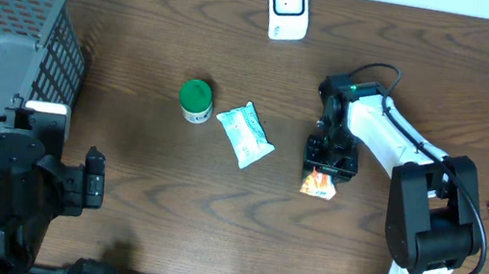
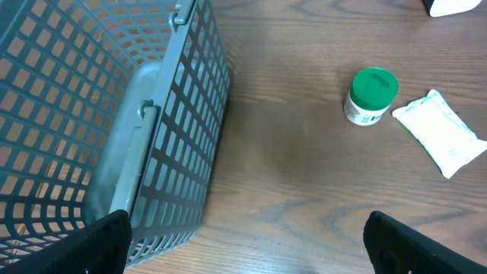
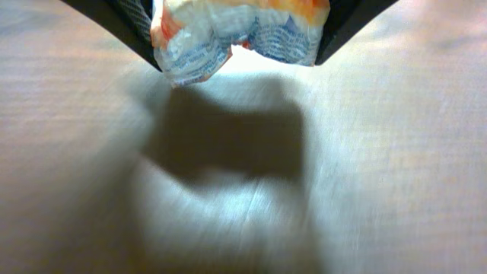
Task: Scan the item barcode
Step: 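Regrasp the orange pack with the right gripper and lift it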
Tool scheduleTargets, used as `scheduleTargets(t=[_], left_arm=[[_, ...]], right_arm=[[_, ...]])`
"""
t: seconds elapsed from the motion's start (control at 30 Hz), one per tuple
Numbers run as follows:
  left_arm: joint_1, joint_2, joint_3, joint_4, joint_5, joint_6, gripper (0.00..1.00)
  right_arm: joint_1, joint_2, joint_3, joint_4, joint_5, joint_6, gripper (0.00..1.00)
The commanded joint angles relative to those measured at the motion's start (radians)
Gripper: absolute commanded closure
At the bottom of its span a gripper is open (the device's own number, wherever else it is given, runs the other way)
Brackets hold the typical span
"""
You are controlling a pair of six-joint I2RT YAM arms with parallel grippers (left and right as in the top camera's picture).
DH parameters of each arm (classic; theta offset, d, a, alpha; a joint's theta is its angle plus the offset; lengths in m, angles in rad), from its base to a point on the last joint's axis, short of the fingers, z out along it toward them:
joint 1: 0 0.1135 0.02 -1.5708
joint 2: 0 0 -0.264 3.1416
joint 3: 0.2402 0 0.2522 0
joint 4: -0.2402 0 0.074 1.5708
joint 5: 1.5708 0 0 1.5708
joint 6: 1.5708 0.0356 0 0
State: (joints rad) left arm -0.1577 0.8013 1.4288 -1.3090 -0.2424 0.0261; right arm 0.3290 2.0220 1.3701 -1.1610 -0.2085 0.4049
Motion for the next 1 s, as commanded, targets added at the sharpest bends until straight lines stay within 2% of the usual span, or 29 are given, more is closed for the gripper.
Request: scheduleTargets(t=[0.0,0.33,0.97], left_arm=[[0.004,-0.001,-0.002,0.0,-0.005,-0.005,0.02],[0.004,-0.001,-0.002,-0.001,-0.005,-0.005,0.02],[0.004,-0.001,-0.002,0.0,-0.005,-0.005,0.02]], right_arm=[[-0.01,-0.008,0.019,-0.046,-0.123,-0.002,0.5],[-0.008,-0.008,0.019,-0.171,-0.175,-0.003,0.49],[0.019,-0.008,0.019,-0.113,-0.212,-0.002,0.49]])
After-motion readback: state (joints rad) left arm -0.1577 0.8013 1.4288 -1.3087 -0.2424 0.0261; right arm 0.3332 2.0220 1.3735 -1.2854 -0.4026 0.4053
